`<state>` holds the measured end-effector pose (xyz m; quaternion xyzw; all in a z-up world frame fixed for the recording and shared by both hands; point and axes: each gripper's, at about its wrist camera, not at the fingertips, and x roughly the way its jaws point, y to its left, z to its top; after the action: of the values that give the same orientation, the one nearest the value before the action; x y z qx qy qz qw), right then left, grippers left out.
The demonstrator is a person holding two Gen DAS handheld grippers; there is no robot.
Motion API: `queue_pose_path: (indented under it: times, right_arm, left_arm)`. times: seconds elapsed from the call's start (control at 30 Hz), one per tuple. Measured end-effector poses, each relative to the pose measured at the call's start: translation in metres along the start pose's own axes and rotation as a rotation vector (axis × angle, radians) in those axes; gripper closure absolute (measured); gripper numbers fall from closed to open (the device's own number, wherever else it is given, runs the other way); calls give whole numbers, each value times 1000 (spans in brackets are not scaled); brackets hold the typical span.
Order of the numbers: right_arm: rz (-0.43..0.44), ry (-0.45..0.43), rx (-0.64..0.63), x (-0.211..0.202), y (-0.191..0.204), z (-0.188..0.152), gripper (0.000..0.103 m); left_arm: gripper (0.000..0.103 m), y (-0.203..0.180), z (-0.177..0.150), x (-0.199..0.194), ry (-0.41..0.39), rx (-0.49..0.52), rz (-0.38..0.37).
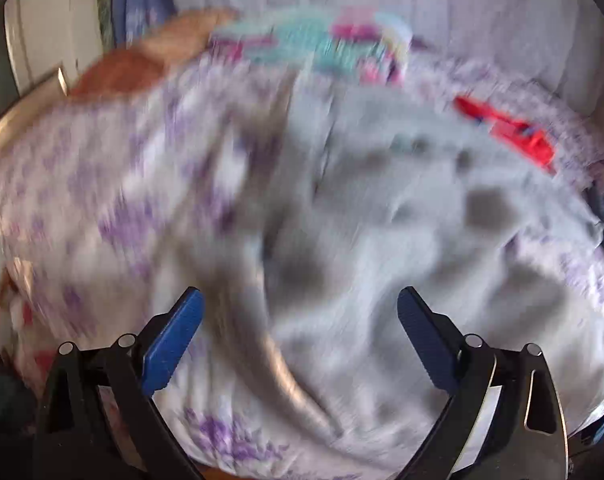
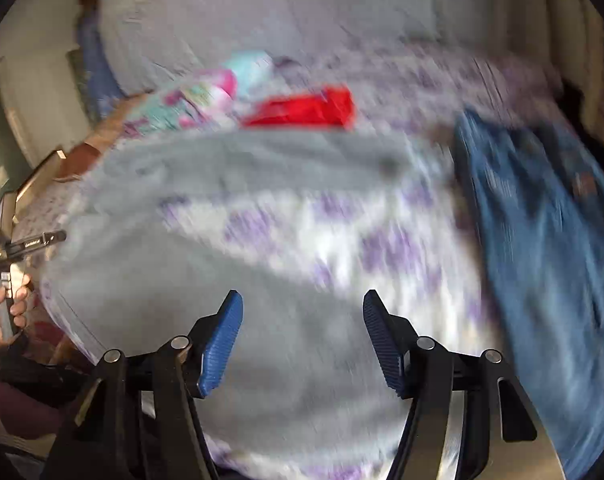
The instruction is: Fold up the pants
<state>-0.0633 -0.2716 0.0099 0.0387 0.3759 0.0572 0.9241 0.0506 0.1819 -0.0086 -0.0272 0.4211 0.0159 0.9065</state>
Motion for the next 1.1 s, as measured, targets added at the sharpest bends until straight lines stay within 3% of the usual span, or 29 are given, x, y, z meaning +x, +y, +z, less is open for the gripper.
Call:
queue_pose_path:
  times: [0.1,0.17,0.23,0.33,0.43,0.67,0.73,0.77,0.8,0.87,0.9,0.97,1.0,1.03,1.07,1.1]
  right_arm:
    - [91,-38,-59,16,20,66,39]
    - [132,-32,-142,55,39,114,35]
    - [122,-16,-229,95,54,147,35]
    - [82,64,-365,170,72,185,34]
    - [93,143,-443,227,76,206,34]
    - [105,275,-587,320,90,208,35]
    - [105,327,-586,340,90,200,41]
    - [118,323,-575,342,89,198,52]
    - [138,305,-569,338,89,199,74]
    - [161,296,-555,331,87,202,86]
    - [172,287,-551,327,85,203,88]
    - [185,281,-546,322,83,202,88]
    - [186,278,-542,320,83,202,88]
    - [186,275,-540,320,83,203,88]
    - [184,273,-539,319,83,203,88]
    - [181,274,-537,320,83,203,88]
  left_arm:
    - [5,-6,58,-12,-80,9,-30]
    - [5,-5,98,11,-72,6,-24]
    - [5,0,130,51,-39,25,39]
    - [5,9,147,98,29,25,102]
    - [5,29,155,137,114,-22,78]
    - [5,23,146,184,185,32,98]
    - [5,23,143,193,220,21,94]
    - [6,25,143,193,209,9,96]
    - [11,27,144,190,189,5,99]
    - [48,29,148,182,180,11,85]
    - [52,30,151,182,192,4,65]
    - [47,31,156,174,190,0,60]
    - [39,31,158,171,186,10,74]
    - [18,31,158,168,184,16,80]
    - [7,32,157,165,180,19,81]
    - [7,33,155,164,183,23,80]
